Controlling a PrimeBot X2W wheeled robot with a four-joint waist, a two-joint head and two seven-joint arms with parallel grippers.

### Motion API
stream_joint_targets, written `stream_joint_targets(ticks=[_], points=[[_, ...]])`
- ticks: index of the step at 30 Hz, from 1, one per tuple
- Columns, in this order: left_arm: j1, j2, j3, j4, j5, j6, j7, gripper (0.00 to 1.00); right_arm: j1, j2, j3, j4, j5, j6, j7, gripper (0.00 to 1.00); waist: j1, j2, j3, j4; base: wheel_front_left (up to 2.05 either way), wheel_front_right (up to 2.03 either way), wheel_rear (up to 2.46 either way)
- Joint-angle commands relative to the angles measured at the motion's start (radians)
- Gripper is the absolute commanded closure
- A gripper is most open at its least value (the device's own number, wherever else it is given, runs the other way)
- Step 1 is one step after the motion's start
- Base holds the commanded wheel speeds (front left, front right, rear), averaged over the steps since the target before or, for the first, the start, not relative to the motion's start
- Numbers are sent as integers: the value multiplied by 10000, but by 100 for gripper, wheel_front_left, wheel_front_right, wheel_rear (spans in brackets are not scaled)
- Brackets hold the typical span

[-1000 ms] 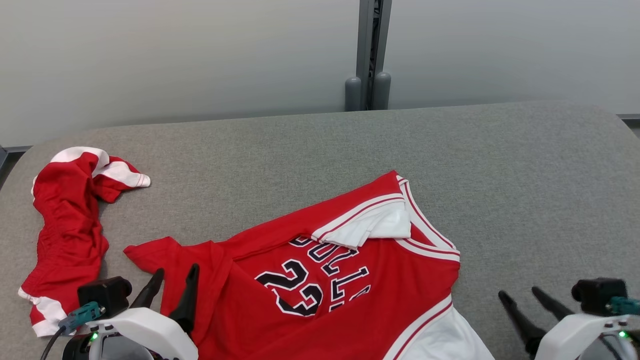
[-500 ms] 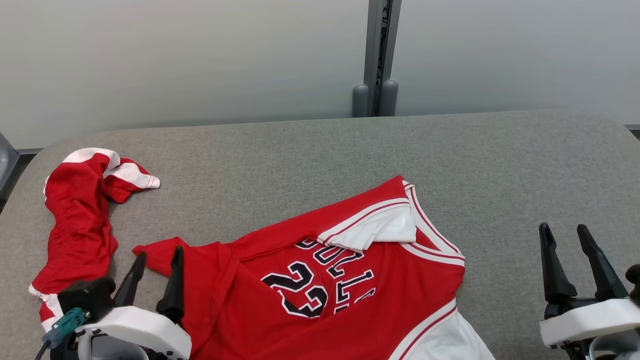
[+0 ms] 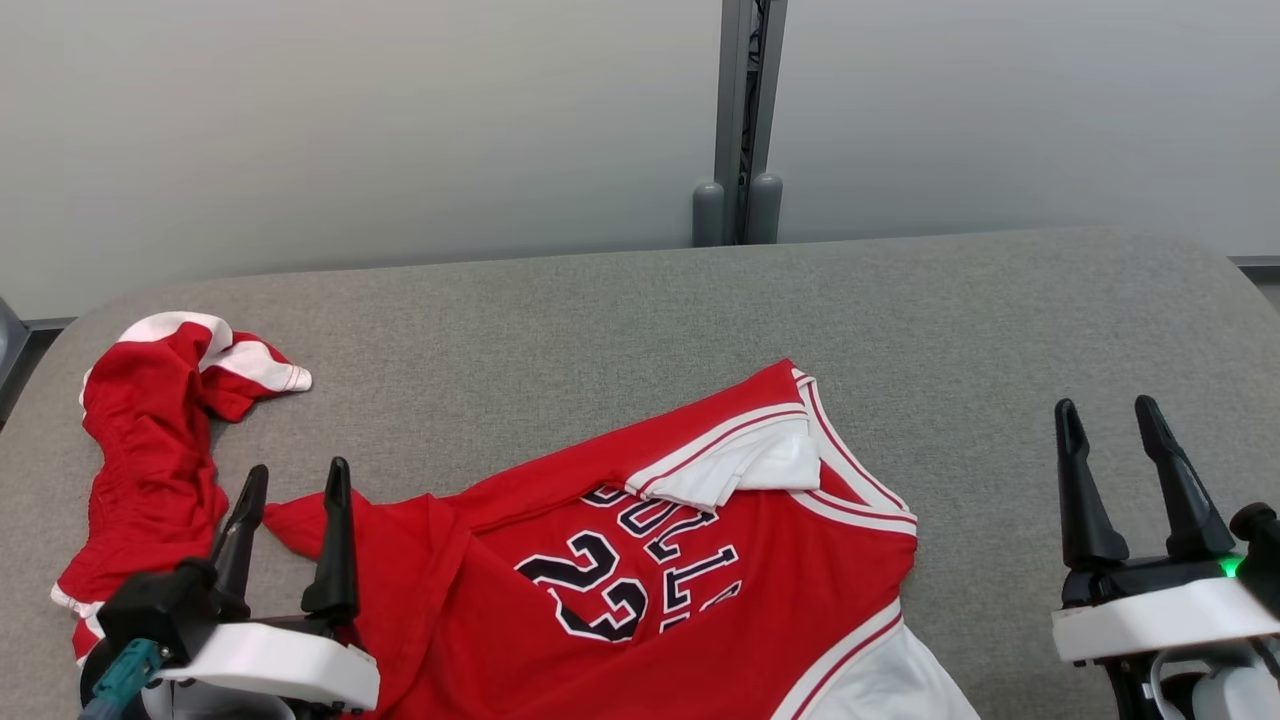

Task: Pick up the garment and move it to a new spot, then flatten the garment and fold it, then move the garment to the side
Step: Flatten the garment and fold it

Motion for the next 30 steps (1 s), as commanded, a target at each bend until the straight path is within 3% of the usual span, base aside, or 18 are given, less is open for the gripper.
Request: stream_joint_targets(ticks=[1, 13, 30], points=[[63, 40, -34, 131, 176, -113, -108, 0, 176, -93, 104, -158, 44, 3, -112, 0, 0, -1, -65, -17, 0, 0, 0], [571, -708, 447, 312, 1082, -336, -271, 0, 1188, -157, 943, 35, -28, 3, -199, 0, 0, -1, -185, -237, 0, 0, 0], [836, -1644, 1643, 767, 2261, -1226, -276, 0, 1002, -291, 1267, 407, 167, 3, -212, 0, 0, -1, -218, -239, 0, 0, 0]])
